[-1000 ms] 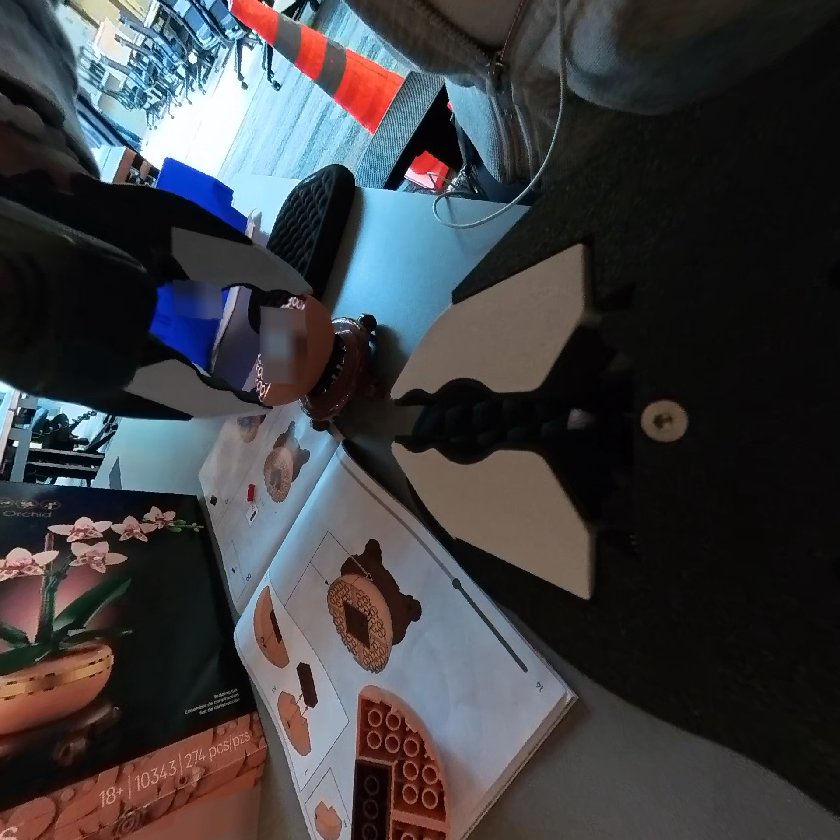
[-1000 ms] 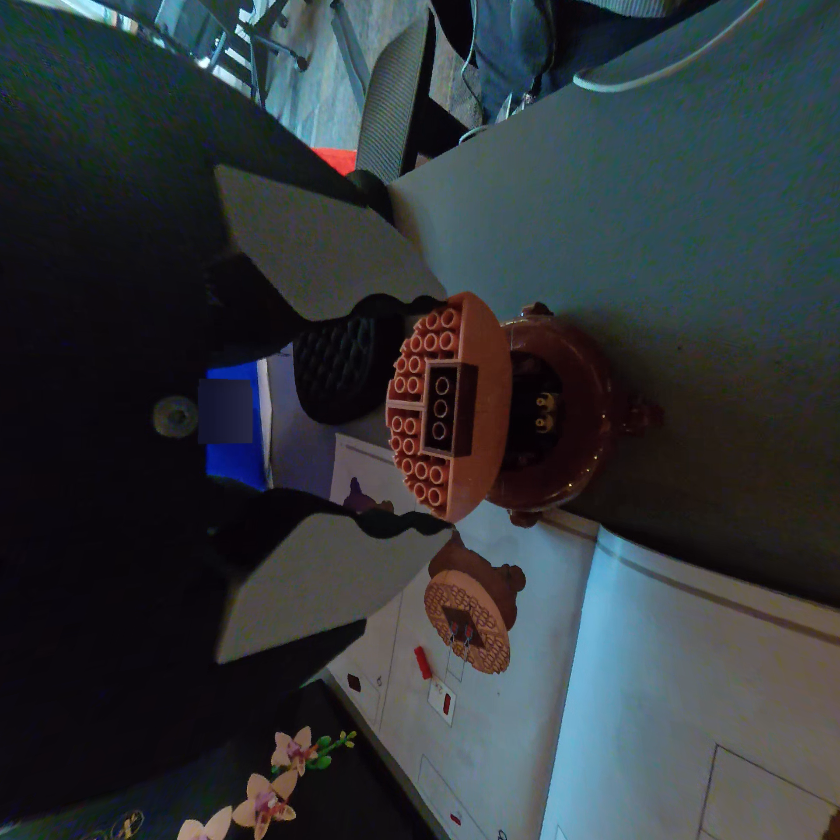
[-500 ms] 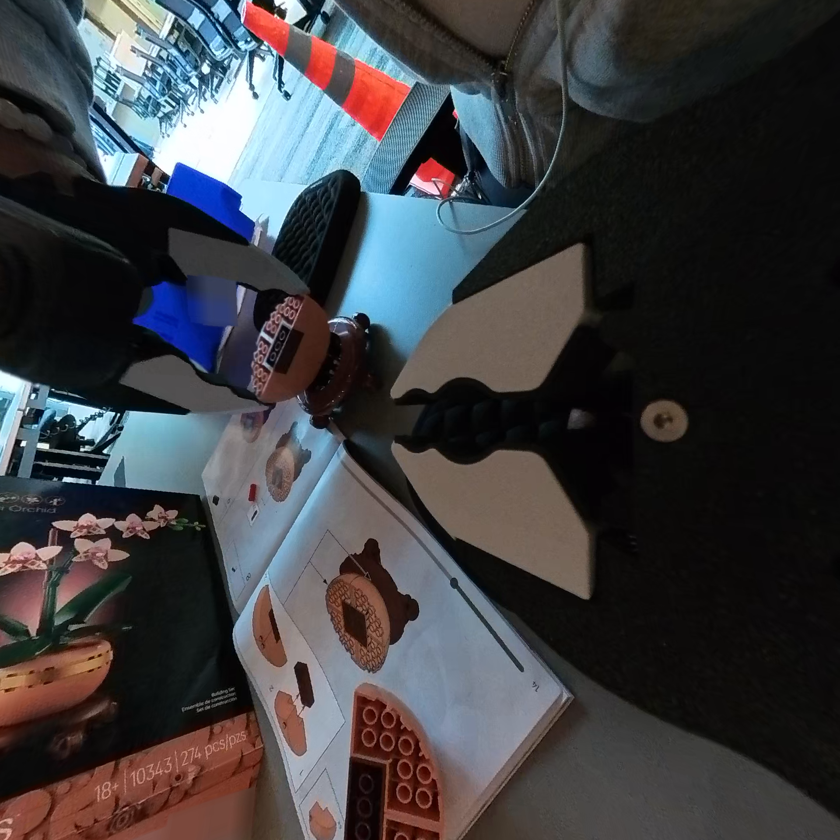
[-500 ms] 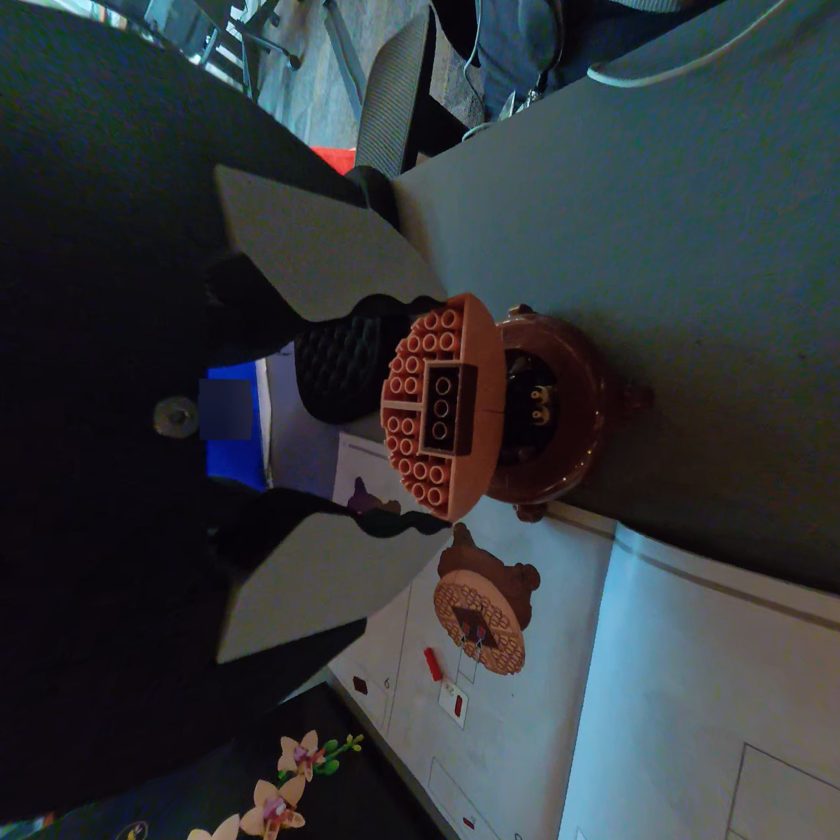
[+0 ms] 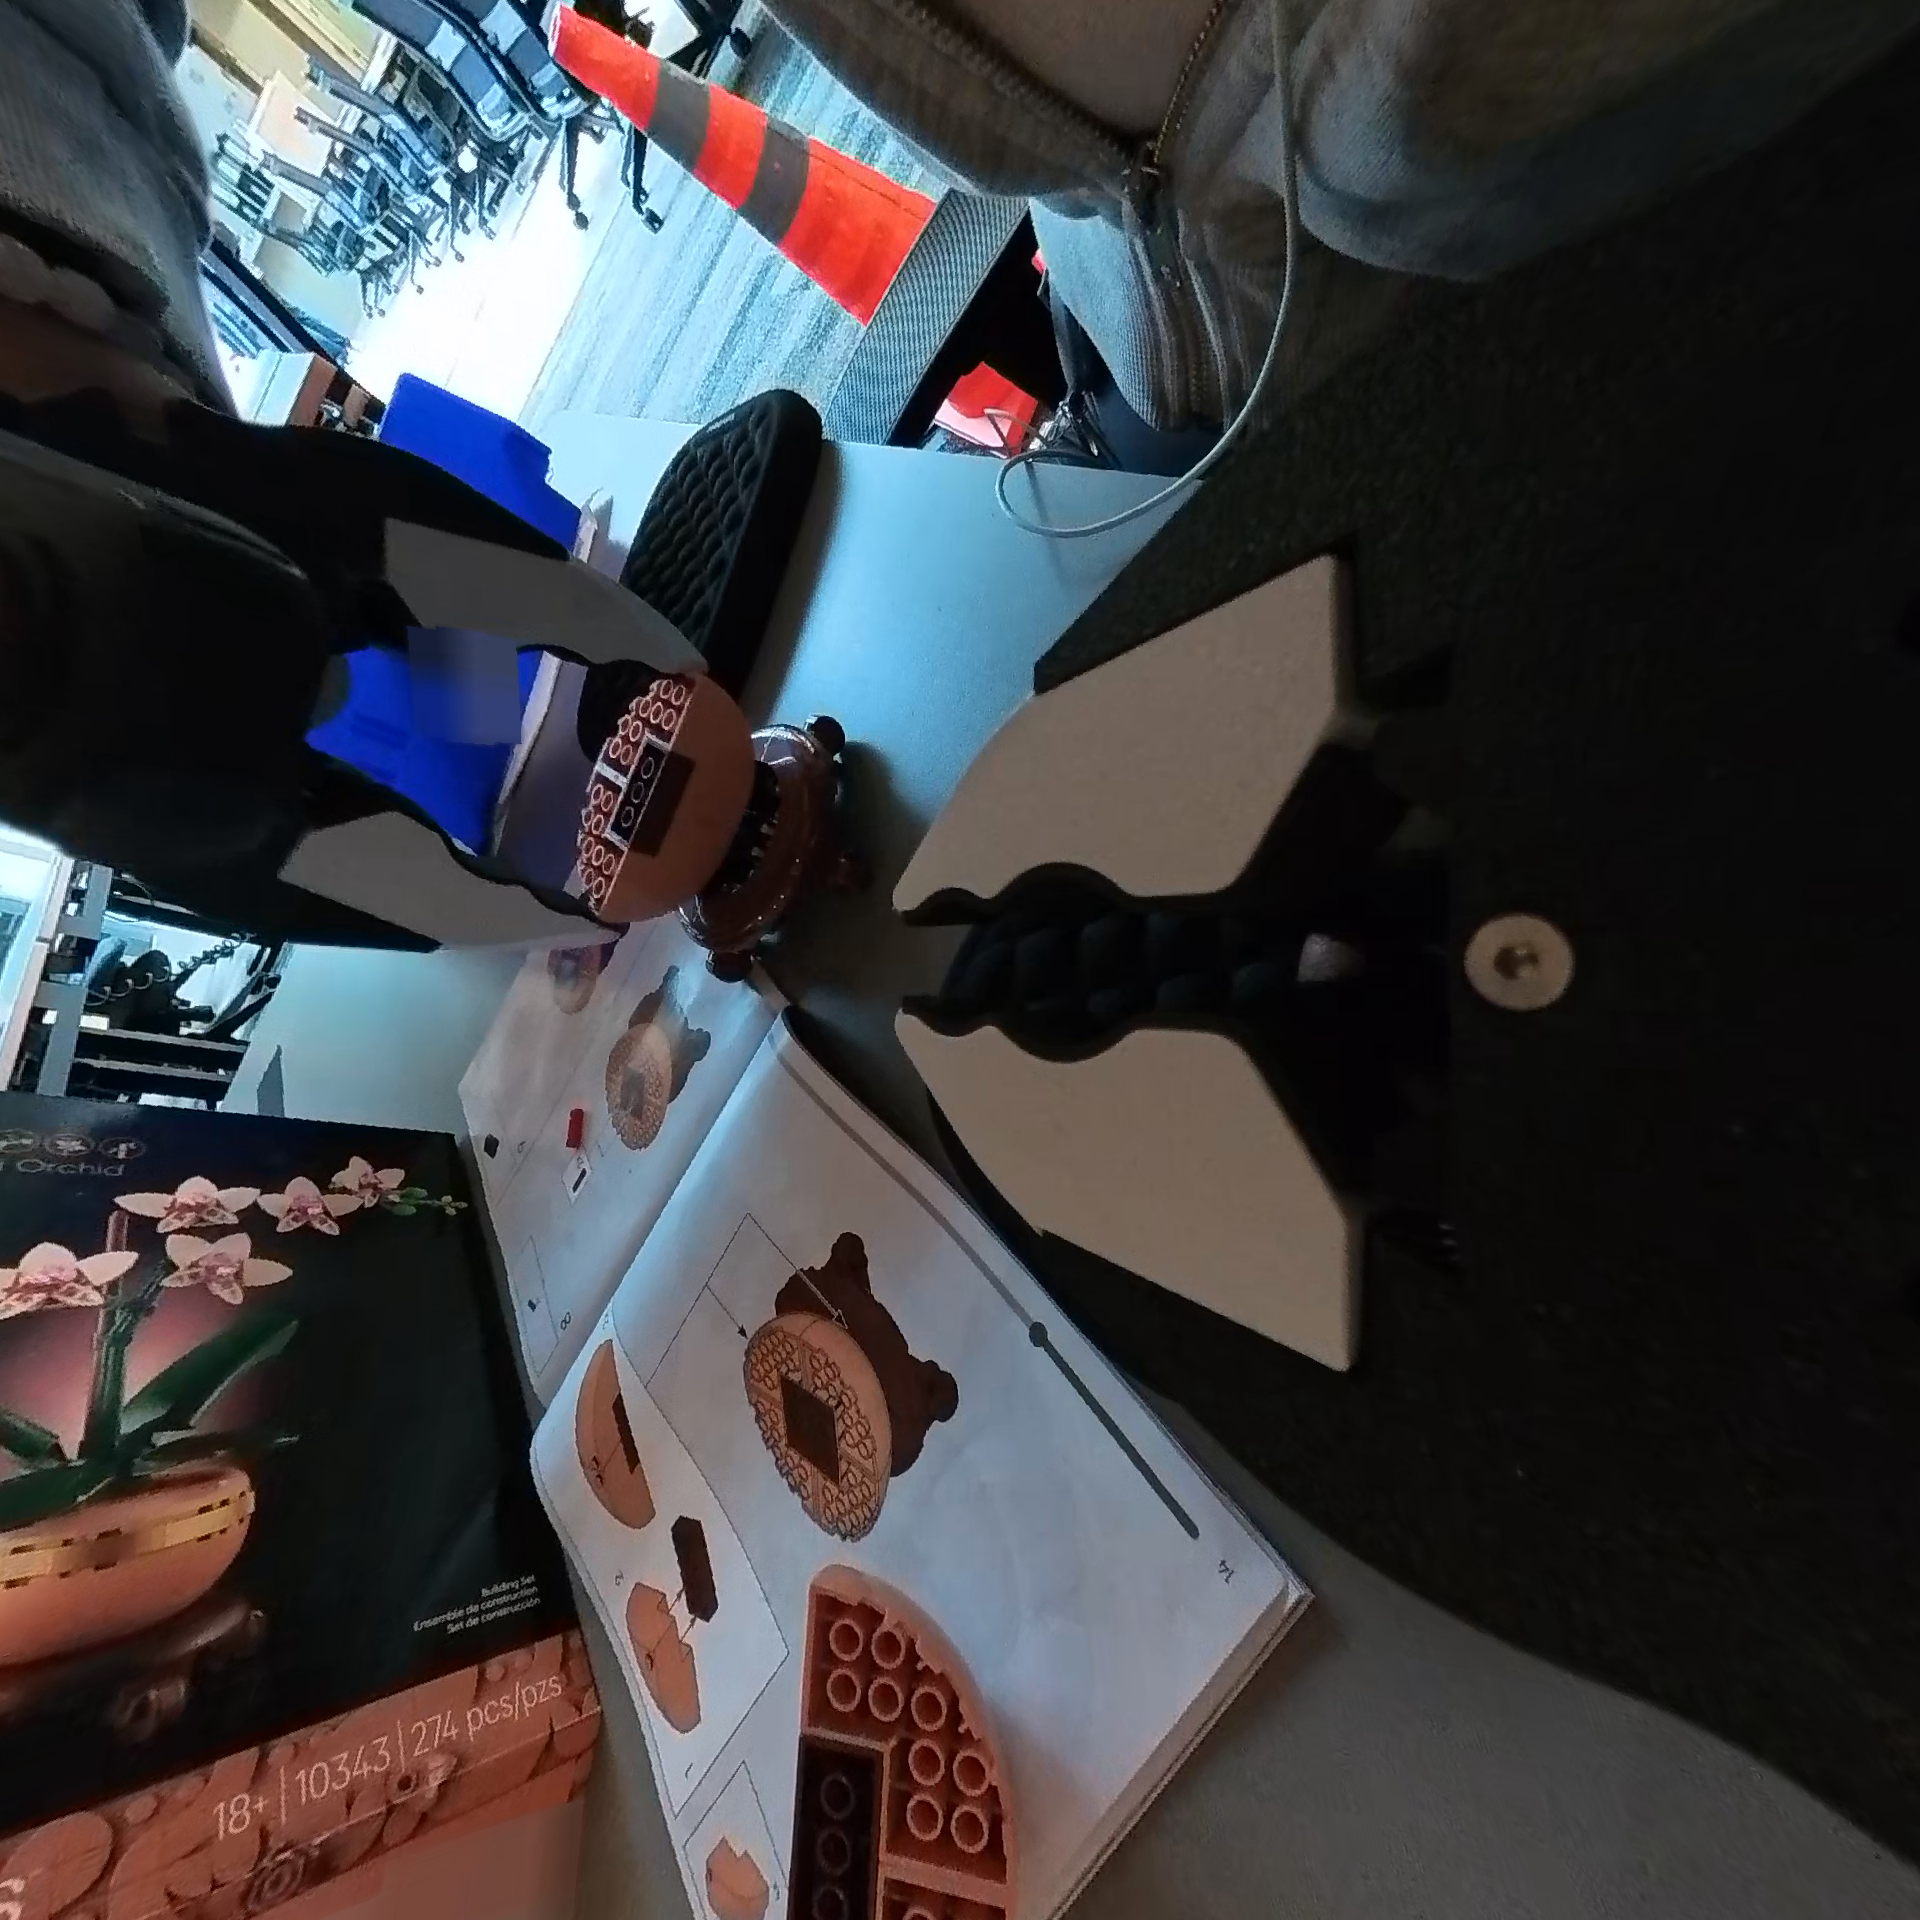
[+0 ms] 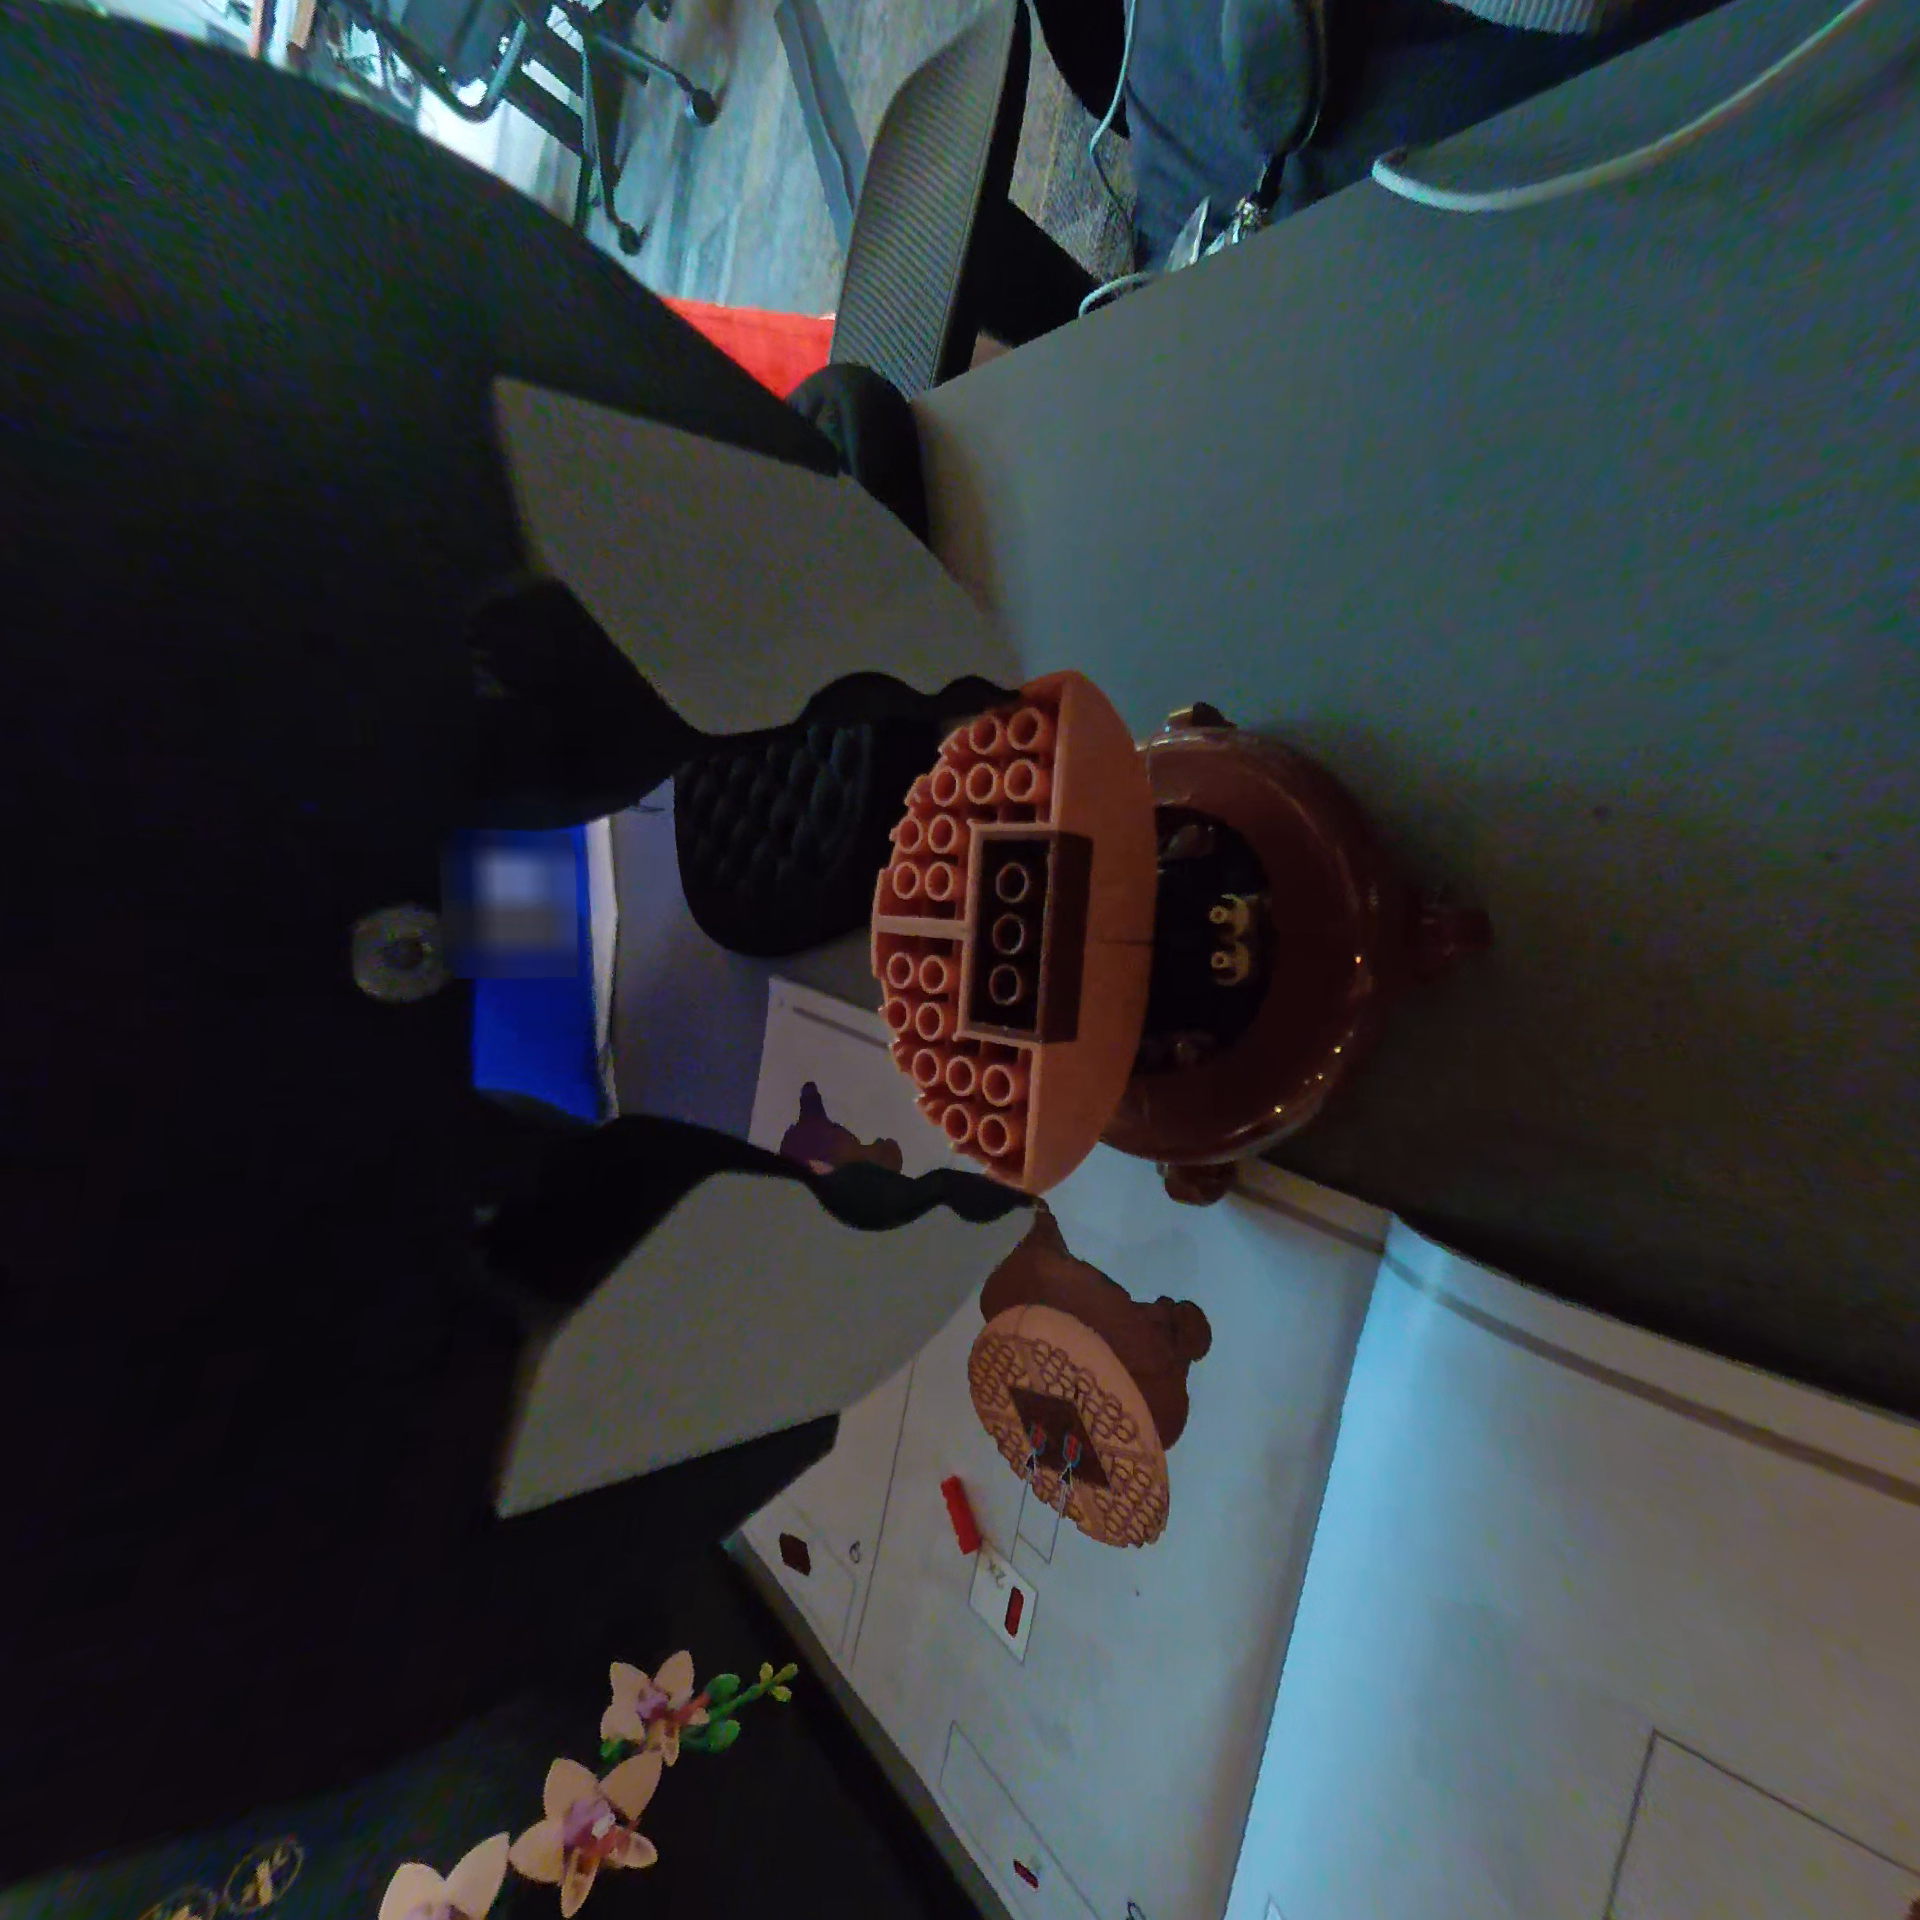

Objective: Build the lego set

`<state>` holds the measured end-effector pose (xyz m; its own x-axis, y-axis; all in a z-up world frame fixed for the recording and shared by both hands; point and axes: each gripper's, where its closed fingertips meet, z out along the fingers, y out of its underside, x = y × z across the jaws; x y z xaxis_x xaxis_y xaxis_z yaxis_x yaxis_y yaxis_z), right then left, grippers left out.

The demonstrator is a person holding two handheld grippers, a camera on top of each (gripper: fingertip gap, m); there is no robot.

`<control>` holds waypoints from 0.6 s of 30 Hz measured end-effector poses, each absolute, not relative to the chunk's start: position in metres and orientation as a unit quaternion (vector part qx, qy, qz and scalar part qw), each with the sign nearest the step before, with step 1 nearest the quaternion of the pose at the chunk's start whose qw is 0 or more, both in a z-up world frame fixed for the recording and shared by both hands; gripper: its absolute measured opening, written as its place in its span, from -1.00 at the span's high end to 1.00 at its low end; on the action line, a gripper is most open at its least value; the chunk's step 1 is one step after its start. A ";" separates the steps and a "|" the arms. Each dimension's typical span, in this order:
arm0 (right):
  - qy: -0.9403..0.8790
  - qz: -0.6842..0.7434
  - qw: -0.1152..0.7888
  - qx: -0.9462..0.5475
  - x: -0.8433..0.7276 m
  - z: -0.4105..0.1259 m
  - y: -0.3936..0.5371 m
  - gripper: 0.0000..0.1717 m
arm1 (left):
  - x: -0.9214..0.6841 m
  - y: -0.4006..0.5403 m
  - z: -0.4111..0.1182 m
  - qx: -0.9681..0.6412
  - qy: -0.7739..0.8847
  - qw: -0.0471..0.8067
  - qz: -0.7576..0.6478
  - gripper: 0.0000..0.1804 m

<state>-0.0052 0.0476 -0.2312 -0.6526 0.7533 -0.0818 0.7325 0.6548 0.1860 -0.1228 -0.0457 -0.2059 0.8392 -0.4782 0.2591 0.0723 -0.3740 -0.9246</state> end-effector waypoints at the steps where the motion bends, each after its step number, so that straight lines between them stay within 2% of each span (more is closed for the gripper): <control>1: 0.907 0.068 0.077 0.407 -0.005 -0.231 0.048 0.04 | -0.123 -0.046 -0.206 -0.789 0.129 0.545 -0.253 0.86; 10: 0.937 0.088 0.077 0.329 -0.008 -0.232 0.048 0.04 | -0.123 -0.046 -0.206 -0.789 0.127 0.543 -0.258 0.86; 18: 0.931 0.106 0.078 0.340 -0.004 -0.232 0.052 0.04 | -0.123 -0.046 -0.206 -0.788 0.125 0.542 -0.262 0.86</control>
